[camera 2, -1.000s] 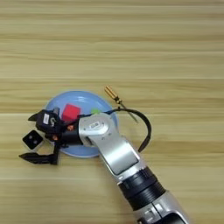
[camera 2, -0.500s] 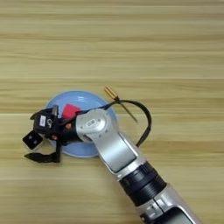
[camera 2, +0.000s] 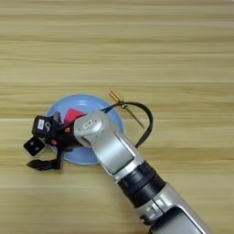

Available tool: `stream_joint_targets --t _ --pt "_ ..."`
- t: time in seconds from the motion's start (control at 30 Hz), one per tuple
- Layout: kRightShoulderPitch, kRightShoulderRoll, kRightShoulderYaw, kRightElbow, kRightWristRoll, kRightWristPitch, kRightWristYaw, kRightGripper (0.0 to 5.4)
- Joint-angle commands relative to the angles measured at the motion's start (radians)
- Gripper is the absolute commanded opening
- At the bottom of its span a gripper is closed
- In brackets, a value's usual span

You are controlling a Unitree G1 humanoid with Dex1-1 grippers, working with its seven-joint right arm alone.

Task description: Move the objects on the table

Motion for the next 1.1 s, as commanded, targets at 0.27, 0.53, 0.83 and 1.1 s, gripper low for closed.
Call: stream_joint_targets --t 0.27,0.53,0.83,1.1 --pt "-0.059 -0.018 0.029 0.005 -0.031 -0.036 -0.023 5.0" --pt "-0.055 -0.021 0.032 0.01 -0.035 -0.066 -0.028 3.94" --pt "-0.059 -0.003 0.007 0.012 -0.019 -0.061 -0.042 3.18" --pt "-0.066 0.026 -0.07 -0.031 0.044 -0.044 -0.046 3.18"
